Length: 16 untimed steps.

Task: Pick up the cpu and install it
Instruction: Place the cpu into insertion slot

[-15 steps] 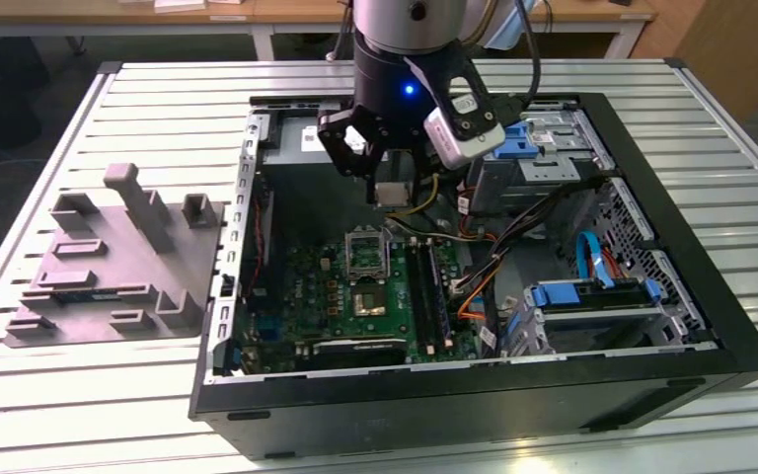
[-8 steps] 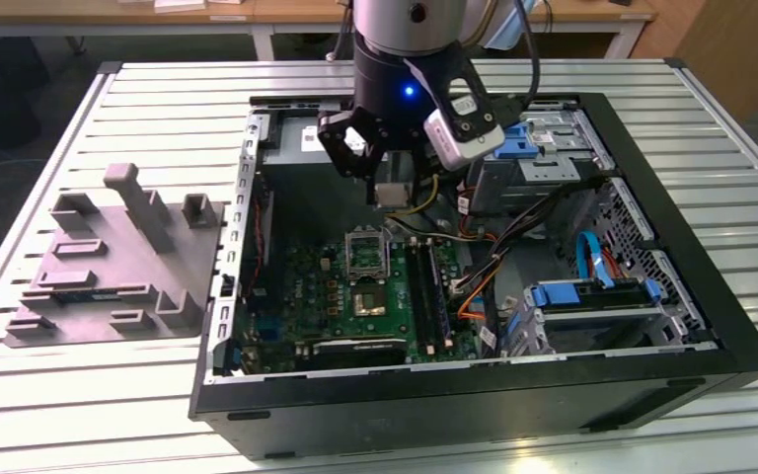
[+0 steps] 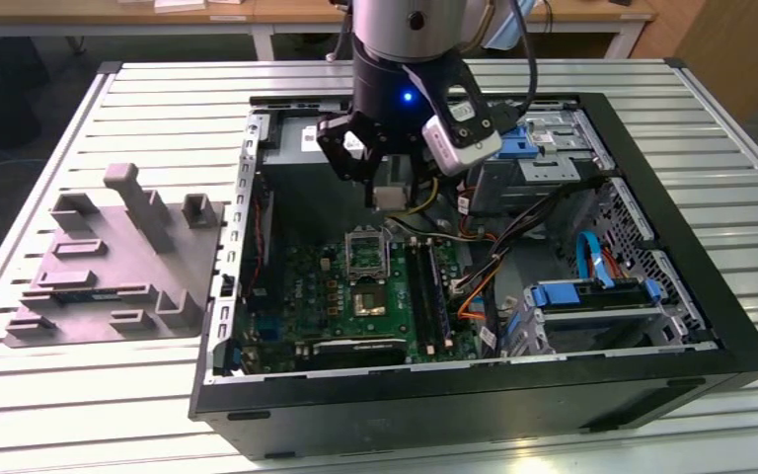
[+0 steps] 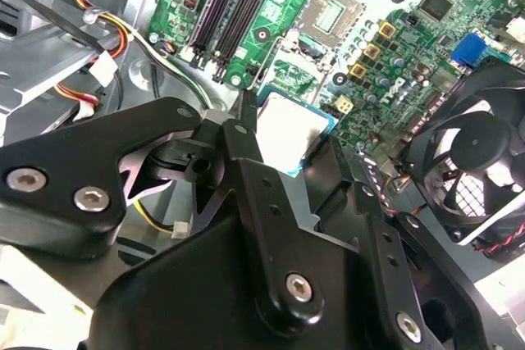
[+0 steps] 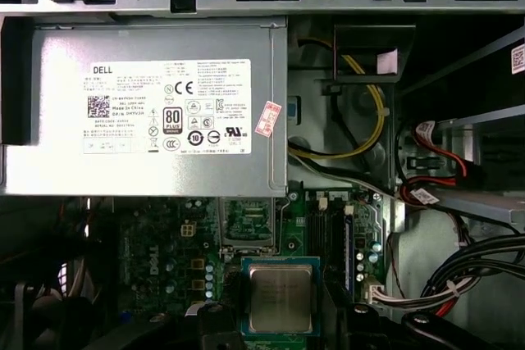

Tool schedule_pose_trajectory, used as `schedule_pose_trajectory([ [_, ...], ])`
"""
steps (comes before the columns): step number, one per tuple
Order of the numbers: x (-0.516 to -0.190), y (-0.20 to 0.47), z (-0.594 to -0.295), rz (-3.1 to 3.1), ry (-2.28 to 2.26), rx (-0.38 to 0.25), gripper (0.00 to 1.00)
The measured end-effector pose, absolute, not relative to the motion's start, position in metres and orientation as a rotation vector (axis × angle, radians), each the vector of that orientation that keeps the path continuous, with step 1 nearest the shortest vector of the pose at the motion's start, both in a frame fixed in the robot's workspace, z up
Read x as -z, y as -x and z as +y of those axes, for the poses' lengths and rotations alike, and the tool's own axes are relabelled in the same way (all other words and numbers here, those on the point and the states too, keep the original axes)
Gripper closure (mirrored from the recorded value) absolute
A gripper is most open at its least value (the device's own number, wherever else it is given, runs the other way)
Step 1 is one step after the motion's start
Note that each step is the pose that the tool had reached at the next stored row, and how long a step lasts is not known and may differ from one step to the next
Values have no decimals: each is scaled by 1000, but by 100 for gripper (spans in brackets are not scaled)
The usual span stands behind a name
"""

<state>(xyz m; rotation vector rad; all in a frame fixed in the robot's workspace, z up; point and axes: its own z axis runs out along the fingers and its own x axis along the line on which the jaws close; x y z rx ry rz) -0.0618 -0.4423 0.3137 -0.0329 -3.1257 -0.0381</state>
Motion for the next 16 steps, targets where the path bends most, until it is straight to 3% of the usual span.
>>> schedule_pose_trajectory([
  [16,-301,64,-454,-3117,13,38,53],
])
